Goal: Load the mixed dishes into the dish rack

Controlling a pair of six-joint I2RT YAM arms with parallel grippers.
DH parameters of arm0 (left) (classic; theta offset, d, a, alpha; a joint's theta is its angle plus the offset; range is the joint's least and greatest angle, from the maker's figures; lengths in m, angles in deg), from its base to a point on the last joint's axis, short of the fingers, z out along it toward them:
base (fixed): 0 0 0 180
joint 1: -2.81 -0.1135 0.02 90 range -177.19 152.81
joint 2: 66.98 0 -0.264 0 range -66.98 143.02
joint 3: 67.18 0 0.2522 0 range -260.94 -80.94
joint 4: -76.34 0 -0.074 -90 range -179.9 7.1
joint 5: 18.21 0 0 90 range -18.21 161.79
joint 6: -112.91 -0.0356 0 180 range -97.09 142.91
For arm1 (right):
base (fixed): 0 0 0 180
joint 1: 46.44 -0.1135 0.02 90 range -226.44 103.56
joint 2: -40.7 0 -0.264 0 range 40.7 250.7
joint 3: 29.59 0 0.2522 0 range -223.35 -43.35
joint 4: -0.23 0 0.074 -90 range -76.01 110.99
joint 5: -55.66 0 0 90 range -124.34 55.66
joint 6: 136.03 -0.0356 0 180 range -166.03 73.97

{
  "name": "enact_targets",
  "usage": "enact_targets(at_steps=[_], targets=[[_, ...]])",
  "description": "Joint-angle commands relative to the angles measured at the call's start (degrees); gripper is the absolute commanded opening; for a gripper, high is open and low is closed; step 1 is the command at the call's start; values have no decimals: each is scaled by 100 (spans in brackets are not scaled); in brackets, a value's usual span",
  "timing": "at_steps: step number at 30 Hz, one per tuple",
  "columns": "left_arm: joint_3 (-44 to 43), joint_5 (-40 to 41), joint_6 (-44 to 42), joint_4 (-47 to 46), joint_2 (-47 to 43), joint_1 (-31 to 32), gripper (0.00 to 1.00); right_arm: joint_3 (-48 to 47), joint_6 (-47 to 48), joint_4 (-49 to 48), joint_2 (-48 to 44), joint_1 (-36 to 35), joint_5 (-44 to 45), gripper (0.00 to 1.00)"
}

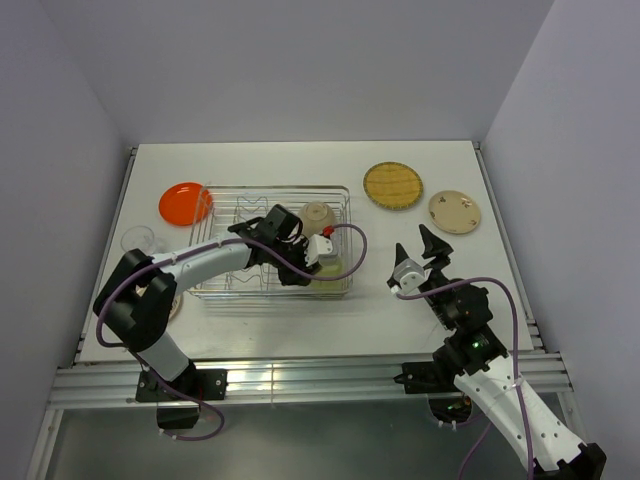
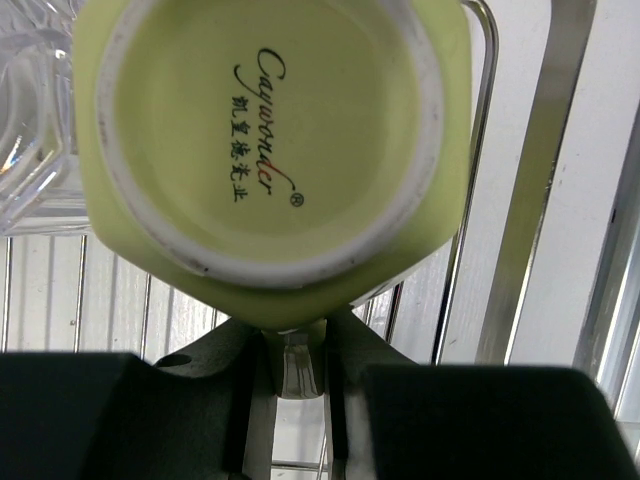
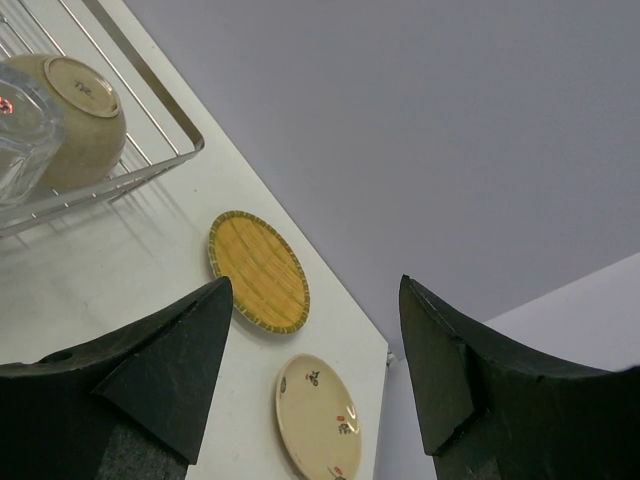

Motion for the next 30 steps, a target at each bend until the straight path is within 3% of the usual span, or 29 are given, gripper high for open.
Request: enact_targets(at_steps=[1,5,9,17,18,26,30], targets=[[-42,52,57,-673,-138,-4,2,30,-105,-142,-59,28,14,75],[11,26,84,-655,-86,40,9,39,-114,-159,-68,28,13,75],[116,26,163,-761,-138,75,27,39,-114,-142,-86,37,22,75],[213,175,277,-831,-375,84,50,4,-210,-37,-103,28,5,75],[213,210,277,-831,-437,76,58,-14,-237,7,-103,28,5,75],[327,482,374,-604,-911,84,64,-119,-334,323,-208,28,-39,75],[380,649,453,-454,-1324,76,65,-338,-342,1016,-200,28,-407,80]])
